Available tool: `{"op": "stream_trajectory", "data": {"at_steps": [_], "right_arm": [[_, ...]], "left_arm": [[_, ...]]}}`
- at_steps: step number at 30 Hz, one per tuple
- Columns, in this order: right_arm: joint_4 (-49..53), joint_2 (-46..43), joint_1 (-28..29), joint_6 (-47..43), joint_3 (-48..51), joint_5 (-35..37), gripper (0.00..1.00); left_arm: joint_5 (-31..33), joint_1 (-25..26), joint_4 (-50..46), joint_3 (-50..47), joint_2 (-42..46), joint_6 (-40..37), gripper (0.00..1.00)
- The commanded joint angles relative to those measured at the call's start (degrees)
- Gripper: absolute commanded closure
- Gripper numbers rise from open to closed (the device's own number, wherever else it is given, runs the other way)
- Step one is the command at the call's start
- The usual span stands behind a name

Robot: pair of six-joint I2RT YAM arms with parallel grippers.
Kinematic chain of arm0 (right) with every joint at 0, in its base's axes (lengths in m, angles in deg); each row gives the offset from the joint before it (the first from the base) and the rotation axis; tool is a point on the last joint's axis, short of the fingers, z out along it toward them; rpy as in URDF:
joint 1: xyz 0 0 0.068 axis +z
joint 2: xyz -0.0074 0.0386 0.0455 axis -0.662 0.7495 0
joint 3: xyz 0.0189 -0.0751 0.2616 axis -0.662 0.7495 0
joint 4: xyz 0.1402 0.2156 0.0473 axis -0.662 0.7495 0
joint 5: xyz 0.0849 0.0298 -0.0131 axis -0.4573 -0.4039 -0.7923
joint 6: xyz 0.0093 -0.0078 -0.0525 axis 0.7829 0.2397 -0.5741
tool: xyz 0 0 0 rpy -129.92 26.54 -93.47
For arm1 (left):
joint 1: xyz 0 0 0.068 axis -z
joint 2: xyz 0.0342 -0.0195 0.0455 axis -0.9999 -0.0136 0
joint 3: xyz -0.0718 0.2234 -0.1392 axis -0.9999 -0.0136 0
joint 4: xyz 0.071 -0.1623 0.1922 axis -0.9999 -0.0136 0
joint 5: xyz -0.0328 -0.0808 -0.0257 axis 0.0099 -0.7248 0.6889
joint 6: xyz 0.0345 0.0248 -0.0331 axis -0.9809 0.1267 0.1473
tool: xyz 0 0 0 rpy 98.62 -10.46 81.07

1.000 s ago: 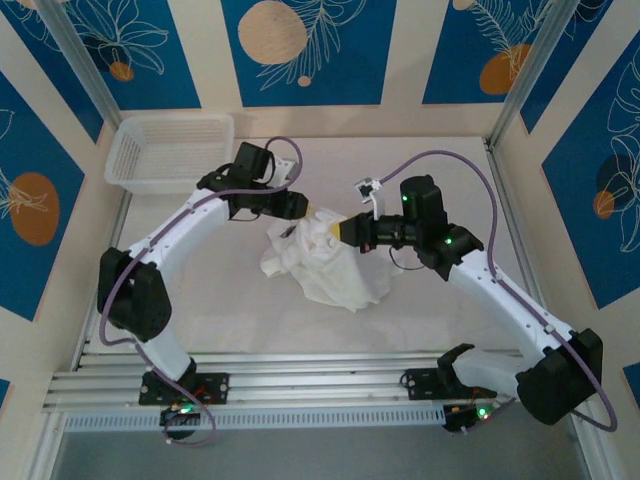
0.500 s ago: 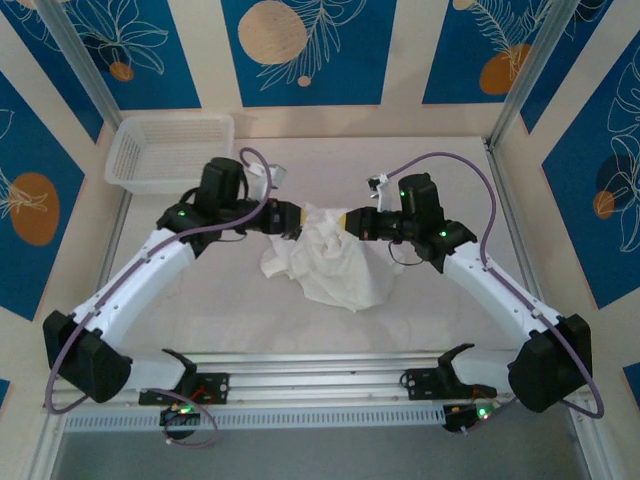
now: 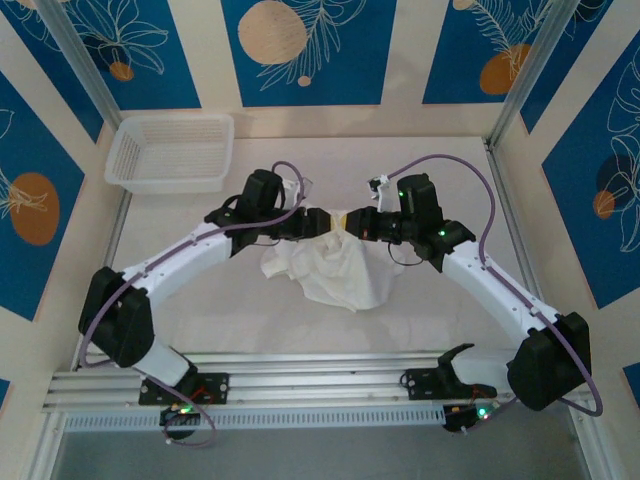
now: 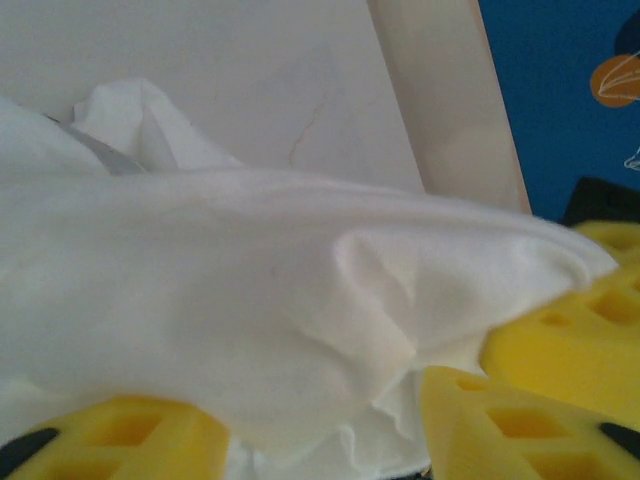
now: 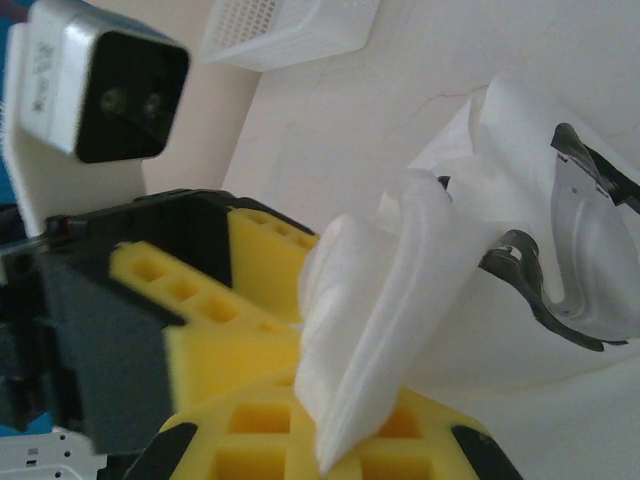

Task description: Fold the inside-out t-shirt

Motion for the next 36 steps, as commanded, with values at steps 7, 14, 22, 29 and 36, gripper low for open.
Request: {"op": "stream_trajectory", "data": {"at_steps": [7, 14, 22, 29, 36], "right_arm": [[-3.8, -0.9, -8.0, 8.4, 5.5, -0.7, 1.0], [7.2, 8.3, -16.3, 0.1, 5.9, -8.0, 0.92], [4.0, -8.3, -5.0, -7.4, 8.1, 10.3, 0.5], [-8.2, -14.2, 7.8, -28.6, 11.0, 29.6, 0.42], [0.7, -6.9, 8.3, -15.9, 0.2, 13.3, 0.55]], "left_arm": [[-7.0, -1.0, 7.2, 2.7, 2.6, 2.3, 1.0], [-14.4, -2.9, 13.0, 5.1, 5.0, 8.4, 1.0], [-14.1, -2.9, 10.3, 4.8, 5.2, 6.3, 1.0], [-13.5, -2.8, 6.8, 6.2, 5.4, 4.5, 1.0], [-10.8, -2.8, 4.4, 6.3, 5.9, 3.5, 1.0]]}}
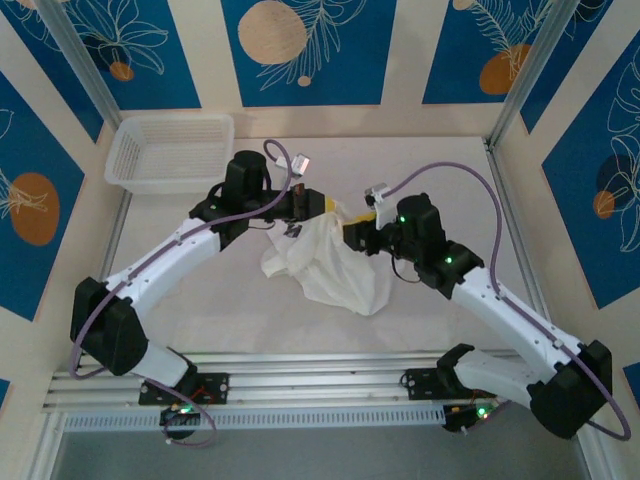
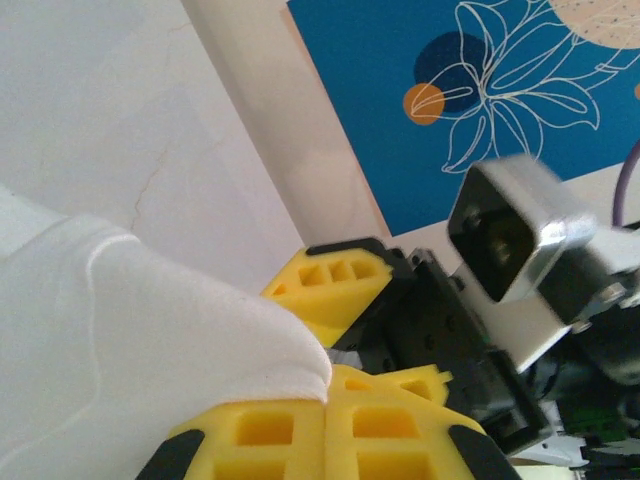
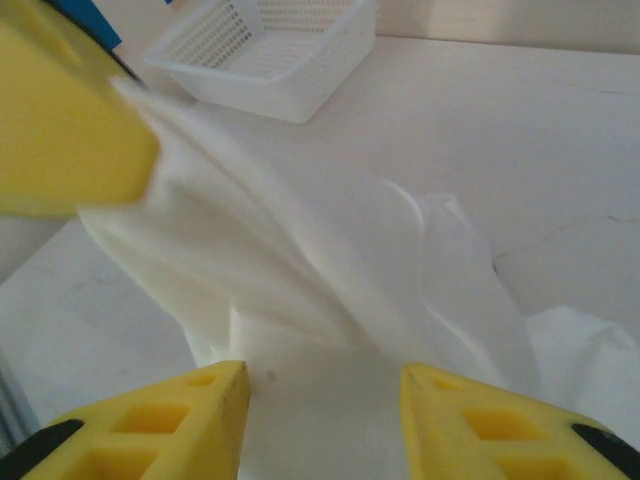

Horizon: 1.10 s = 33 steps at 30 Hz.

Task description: Fold the inside-out t-shirt

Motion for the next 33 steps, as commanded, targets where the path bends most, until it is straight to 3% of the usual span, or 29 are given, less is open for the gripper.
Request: {"op": "stream_trajectory", "data": {"at_steps": [1, 5, 7, 10, 13, 17, 20, 24, 29, 33], "right_arm": [[2.8, 2.4, 0.2, 7.3, -4.0, -8.0, 0.53], [0.7, 4.3, 0.1, 13.6, -2.2, -11.3, 0.52], [0.6, 4.6, 0.1, 14.6, -1.7, -10.9, 0.58], [2.5, 4.1, 0.1, 14.3, -1.8, -9.7, 0.84], [2.8, 2.0, 0.4, 14.0, -0.8, -10.1, 1.0], [-1.0, -1.6, 3.7, 13.9, 3.8, -14.4, 1.0], [-5.1, -3.0, 11.7, 13.2, 10.3, -14.5, 1.0], [-8.3, -1.4, 21.5, 15.1, 17.4, -9.1, 0.99], [-0.7, -3.7, 21.4, 13.8, 12.8, 0.2, 0.79], [3.9, -7.9, 15.8, 8.7, 7.5, 2.3, 0.75]], "left_arm": [[1.3, -0.4, -1.2, 1.5, 2.0, -1.6, 1.0], [2.0, -0.5, -2.2, 2.0, 2.2, -1.4, 1.0], [2.3, -0.4, -2.8, 2.4, 2.2, -1.5, 1.0], [3.6, -0.6, -4.0, 3.3, 2.2, -1.4, 1.0], [6.5, -1.5, -8.0, 5.0, 1.7, -0.5, 1.0], [6.4, -4.0, -4.8, 4.4, 1.2, 3.4, 1.0], [5.8, -6.1, -4.7, 6.1, 0.2, 3.7, 1.0], [4.6, -7.0, -5.0, 7.6, -0.6, 2.8, 1.0], [2.2, -6.9, -4.1, 6.4, -0.9, 3.0, 1.0], [1.4, -6.8, -4.6, 4.5, 0.1, 2.2, 1.0]]}}
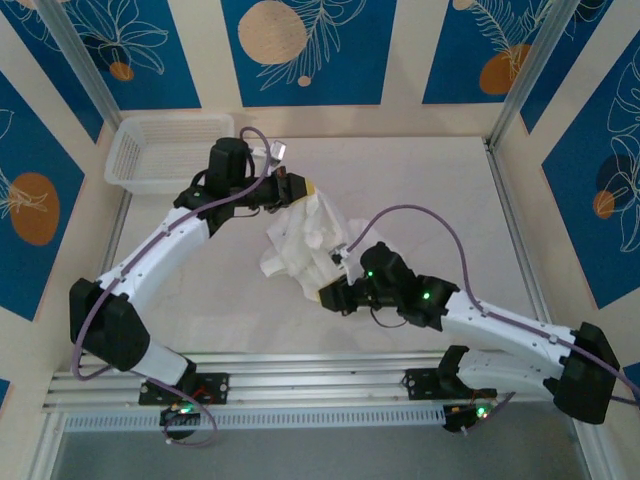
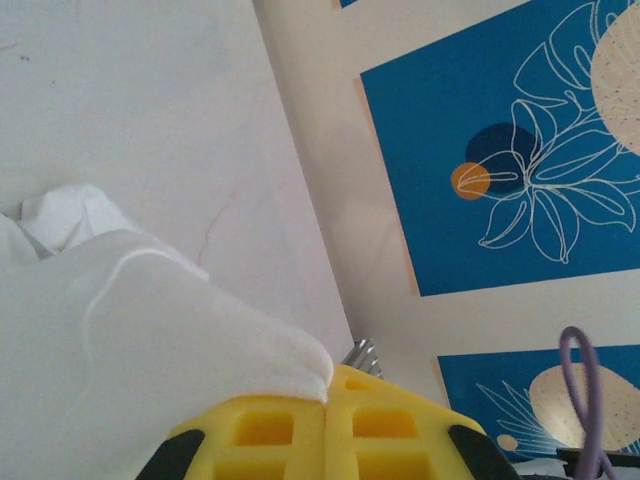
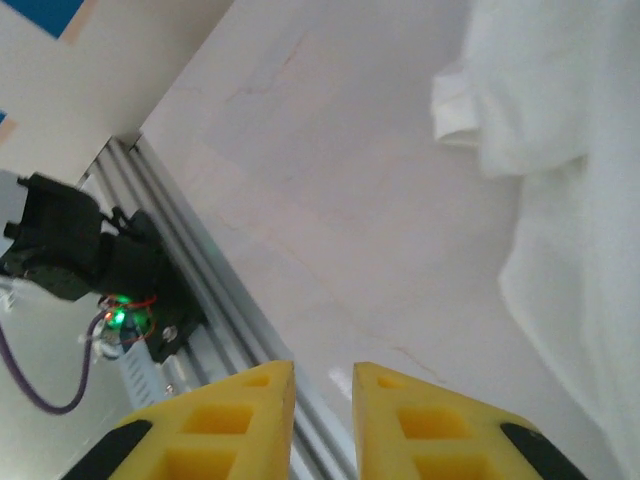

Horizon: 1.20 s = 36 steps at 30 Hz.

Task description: Fold the inside-out t-shirt

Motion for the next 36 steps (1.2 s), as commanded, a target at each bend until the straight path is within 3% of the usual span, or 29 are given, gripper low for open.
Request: {"op": "stream_trajectory", "data": {"at_steps": [1, 4, 7, 13, 18, 20, 23, 24, 26, 27, 30, 32, 36], "right_arm": [[4.5, -4.0, -5.3, -4.9, -5.8, 2.2, 0.75], [3.9, -3.8, -11.8, -7.5, -8.7, -0.2, 0.73], [3.6, -0.5, -16.2, -7.8, -12.4, 1.9, 0.72], [-2.1, 8.7, -17.1, -16.6, -14.1, 2.2, 0.71], [-10.5, 15.9, -17.6, -23.9, -13.3, 5.6, 0.49], [-11.1, 19.2, -18.2, -22.3, -15.1, 5.5, 0.48], [-9.4, 23.1, -19.2, -20.0, -18.7, -0.1, 0.58], [-8.6, 23.8, -19.2, -19.6, -19.7, -1.4, 0.66], [-4.9, 23.7, -19.4, -18.4, -22.0, -6.7, 0.93], [-3.8, 22.9, -19.5, -17.8, -22.3, -10.7, 0.99], [-4.7, 17.7, -20.0, -15.3, -19.6, -27.8, 1.0], [-7.1, 14.4, -20.1, -12.3, -17.1, -34.4, 1.0], [-6.9, 10.1, -21.7, -8.2, -14.9, -33.2, 1.0]], "left_arm": [[-1.2, -0.2, 2.5, -0.5, 1.4, -0.6, 1.0], [-1.1, -0.2, 2.5, -1.8, 2.3, -0.8, 1.0], [-0.6, 0.0, 2.3, -2.2, 2.8, -0.8, 1.0], [-0.4, 0.2, 2.0, -2.0, 3.3, -0.8, 1.0], [-0.8, 0.3, 1.9, -1.7, 3.3, -0.8, 1.0], [-1.2, 0.3, 1.9, -1.5, 3.4, -0.8, 1.0], [-1.8, 0.3, 1.9, -1.4, 3.7, -1.5, 1.0], [-1.7, 0.3, 1.1, -1.2, 3.8, -2.3, 1.0], [0.1, 0.1, -2.7, -0.2, 3.8, -5.4, 1.0], [1.8, -0.3, -5.5, 0.5, 3.6, -7.6, 1.0], [8.5, -2.6, -12.7, 1.7, 0.8, -14.0, 1.0], [8.9, -4.5, -13.8, 1.7, -2.6, -16.7, 1.0], [6.4, -5.6, -9.7, 0.4, -5.4, -17.0, 1.0]]}}
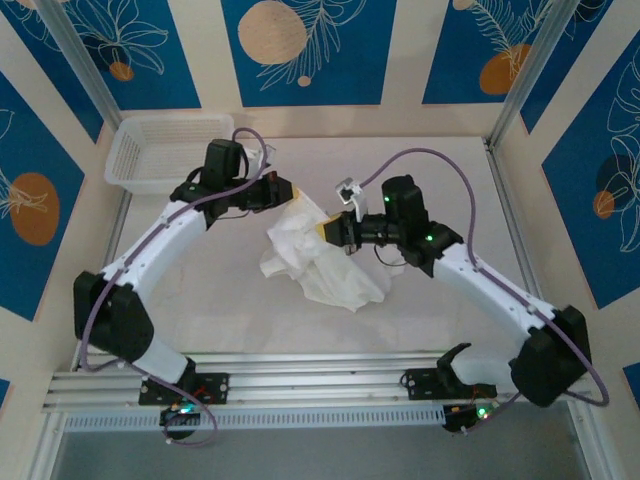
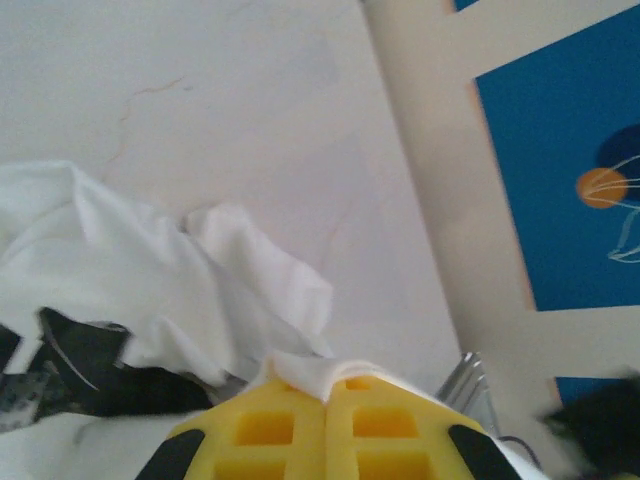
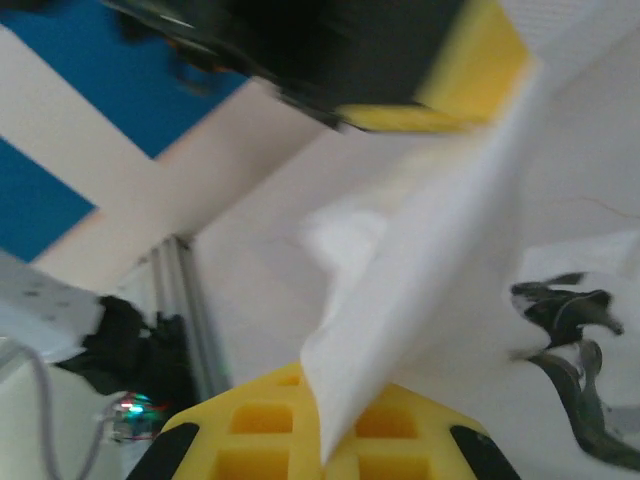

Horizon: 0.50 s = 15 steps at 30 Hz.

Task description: Fold the inside-out t-shirt

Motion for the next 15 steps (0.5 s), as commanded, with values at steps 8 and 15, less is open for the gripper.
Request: {"op": "stream_trajectory", "data": {"at_steps": [8, 15], "right_arm": [[-4.8, -1.9, -4.1, 8.0, 4.1, -5.6, 1.0], [-4.8, -0.7, -5.7, 8.6, 3.6, -6.0, 1.0]], "left_arm": [[1.9, -0.9, -4.1, -0.3, 5.4, -12.9, 0.54], [1.5, 3.2, -10.5, -10.3, 18.0, -37.5, 0.31]]}}
